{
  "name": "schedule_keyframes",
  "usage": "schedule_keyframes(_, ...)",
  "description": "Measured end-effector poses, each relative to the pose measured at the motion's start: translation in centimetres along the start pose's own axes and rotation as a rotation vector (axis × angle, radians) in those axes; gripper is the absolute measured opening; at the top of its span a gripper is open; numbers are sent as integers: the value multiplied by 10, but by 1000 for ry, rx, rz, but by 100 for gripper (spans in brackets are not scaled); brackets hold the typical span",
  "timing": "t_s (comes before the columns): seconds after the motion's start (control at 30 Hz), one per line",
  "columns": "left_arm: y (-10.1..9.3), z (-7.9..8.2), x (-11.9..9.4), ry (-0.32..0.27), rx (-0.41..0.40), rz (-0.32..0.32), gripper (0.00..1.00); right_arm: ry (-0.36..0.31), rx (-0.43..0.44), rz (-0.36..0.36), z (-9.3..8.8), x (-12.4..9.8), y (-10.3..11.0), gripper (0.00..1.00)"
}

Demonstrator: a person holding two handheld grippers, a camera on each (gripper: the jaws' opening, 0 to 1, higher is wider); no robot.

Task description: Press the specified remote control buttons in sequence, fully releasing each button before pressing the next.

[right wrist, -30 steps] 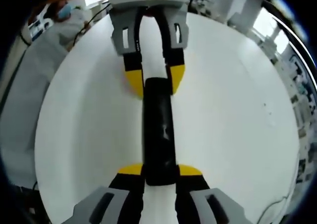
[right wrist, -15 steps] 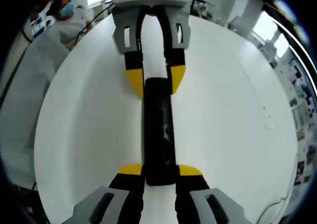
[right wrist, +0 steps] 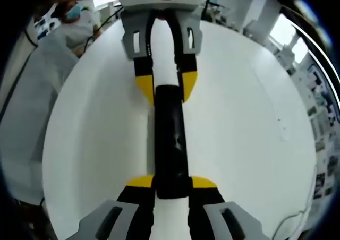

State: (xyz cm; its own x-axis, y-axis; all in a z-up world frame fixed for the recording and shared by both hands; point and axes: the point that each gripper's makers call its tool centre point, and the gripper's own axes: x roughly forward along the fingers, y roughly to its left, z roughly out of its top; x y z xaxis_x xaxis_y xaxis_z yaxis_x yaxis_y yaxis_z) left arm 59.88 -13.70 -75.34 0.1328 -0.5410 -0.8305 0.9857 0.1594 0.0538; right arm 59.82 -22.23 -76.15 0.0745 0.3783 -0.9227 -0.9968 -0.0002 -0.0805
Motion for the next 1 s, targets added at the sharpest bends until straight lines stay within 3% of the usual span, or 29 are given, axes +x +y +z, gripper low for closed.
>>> schedule_keyframes(0.5, -26, 13, -26, -5, 13, 18, 24, -14, -10, -19, 12, -30, 27, 20)
schedule_keyframes(1.0, -71, 15, -48, -7, 13, 31, 24, -22, -27, -26, 23, -47, 71, 20)
